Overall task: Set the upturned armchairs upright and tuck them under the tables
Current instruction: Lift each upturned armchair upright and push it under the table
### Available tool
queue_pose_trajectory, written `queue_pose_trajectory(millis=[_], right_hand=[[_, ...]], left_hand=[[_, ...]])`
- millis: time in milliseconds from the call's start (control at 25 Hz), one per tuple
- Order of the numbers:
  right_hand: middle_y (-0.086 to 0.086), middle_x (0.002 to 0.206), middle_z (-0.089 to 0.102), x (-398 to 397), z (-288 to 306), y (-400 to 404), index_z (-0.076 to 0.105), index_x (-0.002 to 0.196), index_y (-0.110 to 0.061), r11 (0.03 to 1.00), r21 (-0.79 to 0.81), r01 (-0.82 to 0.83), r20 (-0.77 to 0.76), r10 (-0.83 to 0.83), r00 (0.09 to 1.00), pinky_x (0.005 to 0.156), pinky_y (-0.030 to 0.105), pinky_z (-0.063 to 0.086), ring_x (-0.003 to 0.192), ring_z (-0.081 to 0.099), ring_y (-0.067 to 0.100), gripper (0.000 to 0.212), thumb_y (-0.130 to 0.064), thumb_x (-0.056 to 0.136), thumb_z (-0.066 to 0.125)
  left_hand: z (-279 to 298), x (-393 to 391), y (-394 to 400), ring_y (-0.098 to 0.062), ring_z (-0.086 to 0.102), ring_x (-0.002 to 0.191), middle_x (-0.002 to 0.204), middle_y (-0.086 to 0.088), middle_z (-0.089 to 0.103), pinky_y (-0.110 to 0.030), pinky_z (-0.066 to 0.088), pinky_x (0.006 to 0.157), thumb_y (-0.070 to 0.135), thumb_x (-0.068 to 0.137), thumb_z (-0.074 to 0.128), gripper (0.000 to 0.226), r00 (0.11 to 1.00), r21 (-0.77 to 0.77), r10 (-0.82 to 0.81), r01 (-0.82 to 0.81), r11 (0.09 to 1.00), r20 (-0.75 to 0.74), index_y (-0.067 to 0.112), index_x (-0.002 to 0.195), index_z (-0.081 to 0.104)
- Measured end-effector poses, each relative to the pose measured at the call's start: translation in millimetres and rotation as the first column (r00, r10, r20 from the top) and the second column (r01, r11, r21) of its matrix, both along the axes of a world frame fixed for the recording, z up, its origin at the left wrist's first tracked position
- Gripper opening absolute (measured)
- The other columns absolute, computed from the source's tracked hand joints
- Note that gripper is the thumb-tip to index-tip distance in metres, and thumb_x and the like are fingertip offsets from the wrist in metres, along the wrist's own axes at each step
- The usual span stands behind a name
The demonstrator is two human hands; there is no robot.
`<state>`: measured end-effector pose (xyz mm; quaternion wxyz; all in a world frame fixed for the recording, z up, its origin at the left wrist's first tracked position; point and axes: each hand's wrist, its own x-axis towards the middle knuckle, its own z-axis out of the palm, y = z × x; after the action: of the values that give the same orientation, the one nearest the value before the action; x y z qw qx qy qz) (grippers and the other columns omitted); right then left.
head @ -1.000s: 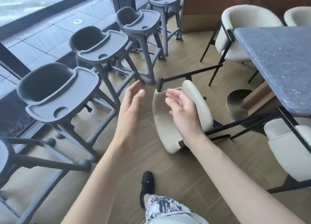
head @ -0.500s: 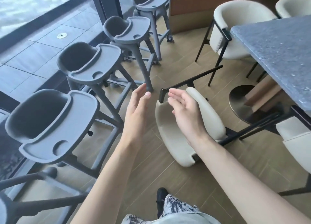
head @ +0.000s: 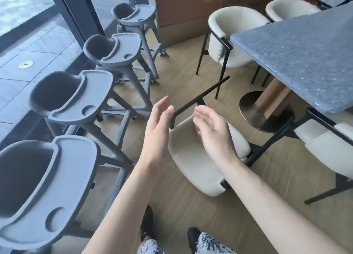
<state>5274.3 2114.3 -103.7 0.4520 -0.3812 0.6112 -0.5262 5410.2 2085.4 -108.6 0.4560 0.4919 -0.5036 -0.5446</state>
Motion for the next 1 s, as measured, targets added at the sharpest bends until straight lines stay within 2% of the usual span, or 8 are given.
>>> queue_pose_trajectory(millis=[120, 320, 560, 720, 1000], right_hand=[[-0.006, 0.129, 0.066, 18.0, -3.1, -15.5, 0.064, 0.128, -0.019, 0.996, -0.008, 0.088, 0.009, -0.088, 0.996, 0.109, 0.031, 0.046, 0.119, 0.057, -0.006, 0.03, -0.015, 0.099, 0.056], [-0.009, 0.128, 0.067, 54.3, -9.7, -42.6, 0.064, 0.127, -0.022, 0.964, -0.01, 0.264, 0.024, -0.264, 0.964, 0.108, 0.032, 0.047, 0.112, 0.057, -0.014, 0.029, -0.017, 0.099, 0.056], [-0.019, 0.119, 0.069, 77.4, -19.8, -51.3, 0.067, 0.118, -0.03, 0.89, 0.01, 0.456, 0.001, -0.456, 0.89, 0.106, 0.033, 0.048, 0.111, 0.059, -0.012, 0.024, -0.021, 0.098, 0.058], [-0.016, 0.123, 0.068, 71.2, -27.5, -50.8, 0.067, 0.12, -0.028, 0.853, 0.037, 0.52, -0.013, -0.52, 0.854, 0.107, 0.036, 0.048, 0.116, 0.06, -0.006, 0.027, -0.02, 0.096, 0.057], [-0.013, 0.125, 0.068, 44.7, -44.1, -42.1, 0.067, 0.12, -0.028, 0.803, 0.08, 0.59, -0.006, -0.592, 0.806, 0.107, 0.041, 0.047, 0.118, 0.059, -0.002, 0.027, -0.023, 0.094, 0.058]], left_hand=[[2.0, 15.7, -25.7, 0.007, 0.053, 0.128, 0.138, 0.028, 0.056, -0.035, 0.036, 0.118, 0.063, 0.078, 0.053, 0.059, 0.996, 0.0, -0.091, 0.091, 0.996, -0.002, 0.045, 0.134, 0.055], [-0.5, 48.1, -71.3, 0.006, 0.05, 0.131, 0.139, 0.028, 0.056, -0.037, 0.034, 0.119, 0.064, 0.077, 0.053, 0.06, 0.97, 0.024, -0.242, 0.242, 0.97, 0.022, 0.046, 0.134, 0.057], [-15.7, 61.5, -103.0, 0.003, 0.049, 0.134, 0.139, 0.029, 0.056, -0.039, 0.032, 0.12, 0.055, 0.087, 0.053, 0.05, 0.909, 0.072, -0.415, 0.411, 0.909, 0.038, 0.042, 0.136, 0.057], [-21.0, 49.5, -114.7, 0.001, 0.049, 0.134, 0.141, 0.023, 0.056, -0.039, 0.032, 0.12, 0.053, 0.089, 0.052, 0.051, 0.88, 0.082, -0.473, 0.469, 0.88, 0.041, 0.038, 0.138, 0.056], [-35.1, 19.1, -116.2, 0.001, 0.047, 0.136, 0.142, 0.026, 0.055, -0.041, 0.031, 0.12, 0.052, 0.092, 0.051, 0.047, 0.85, 0.13, -0.525, 0.516, 0.846, 0.043, 0.041, 0.138, 0.056]])
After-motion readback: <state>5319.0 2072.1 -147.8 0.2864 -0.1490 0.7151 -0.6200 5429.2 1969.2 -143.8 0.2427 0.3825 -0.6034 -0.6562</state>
